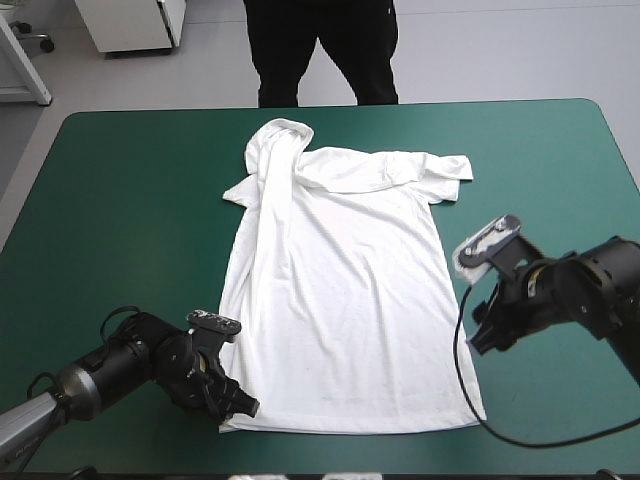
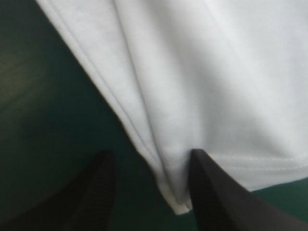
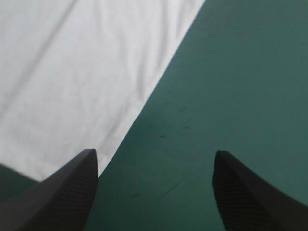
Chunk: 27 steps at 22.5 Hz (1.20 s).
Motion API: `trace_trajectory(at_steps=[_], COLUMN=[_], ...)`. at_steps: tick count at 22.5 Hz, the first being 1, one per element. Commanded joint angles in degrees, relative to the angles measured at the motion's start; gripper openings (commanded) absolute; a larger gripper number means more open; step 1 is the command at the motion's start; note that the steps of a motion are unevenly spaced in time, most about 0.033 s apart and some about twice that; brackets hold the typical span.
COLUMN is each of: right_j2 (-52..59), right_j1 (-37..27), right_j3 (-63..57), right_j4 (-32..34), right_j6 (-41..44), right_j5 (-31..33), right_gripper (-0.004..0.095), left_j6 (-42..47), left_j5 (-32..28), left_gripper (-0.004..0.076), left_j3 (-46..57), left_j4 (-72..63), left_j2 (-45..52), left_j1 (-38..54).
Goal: Fold the cloth
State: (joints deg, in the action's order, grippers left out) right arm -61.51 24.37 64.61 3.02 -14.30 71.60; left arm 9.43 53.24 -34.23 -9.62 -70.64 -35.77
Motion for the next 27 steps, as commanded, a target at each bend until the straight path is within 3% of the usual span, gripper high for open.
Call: trace_trajectory(at_steps=[1,5,9,12,14,19,21,22,27], right_j2=[3.2,5.1,5.7,5.5,3.5,-5.0,-8.6,-10.8,-15.4], right_j1=[2.1,3.1,4.9,7.8,7.9,7.9,8.1,8.1,8.1], right_j3=[-6.2,-13.9,-22.1,-26.2,-29.9,-33.0,-32.9,-32.9,-33.0], right_j4=[-1.0,-3.4,-9.3,-8.8,-7.8,-6.2,-7.1,-9.1,-13.1], right_j6=[-3.6,-3.5,-6.8,-7.7,-5.7,-2.6,-2.6,-2.6,-3.9], right_j5=[-0.1,-0.1,-3.0,-8.3,-13.9,-21.0,-22.7,-22.8,-24.2], right_gripper=[0.0633,0.0633,0.0633,0.0633,0.0633,0.0624,0.0538,0.0427,0.0088], left_j6=[-0.6,-1.1,-3.6,-4.0,-4.1,-4.1,-4.1,-4.1,-4.1], left_j5=[-5.8,-7.7,-9.4,-10.1,-10.1,-10.0,-10.0,-10.0,-10.2], left_gripper=[0.0175,0.0001,-0.0008,-0.0009,-0.0009,-0.0009,-0.0009,-0.0009,-0.0009], left_j3=[1.8,1.8,1.8,1.8,1.8,1.8,1.8,1.8,1.8], left_j4=[-7.1,-7.4,-8.4,-8.6,-8.6,-8.8,-8.8,-8.8,-8.8], left_j2=[-2.4,-6.2,-9.8,-9.9,-9.9,-9.9,-9.8,-9.8,-9.8], left_j1=[-2.9,-3.7,-3.7,-3.7,-3.7,-3.7,-3.7,-3.7,-3.7])
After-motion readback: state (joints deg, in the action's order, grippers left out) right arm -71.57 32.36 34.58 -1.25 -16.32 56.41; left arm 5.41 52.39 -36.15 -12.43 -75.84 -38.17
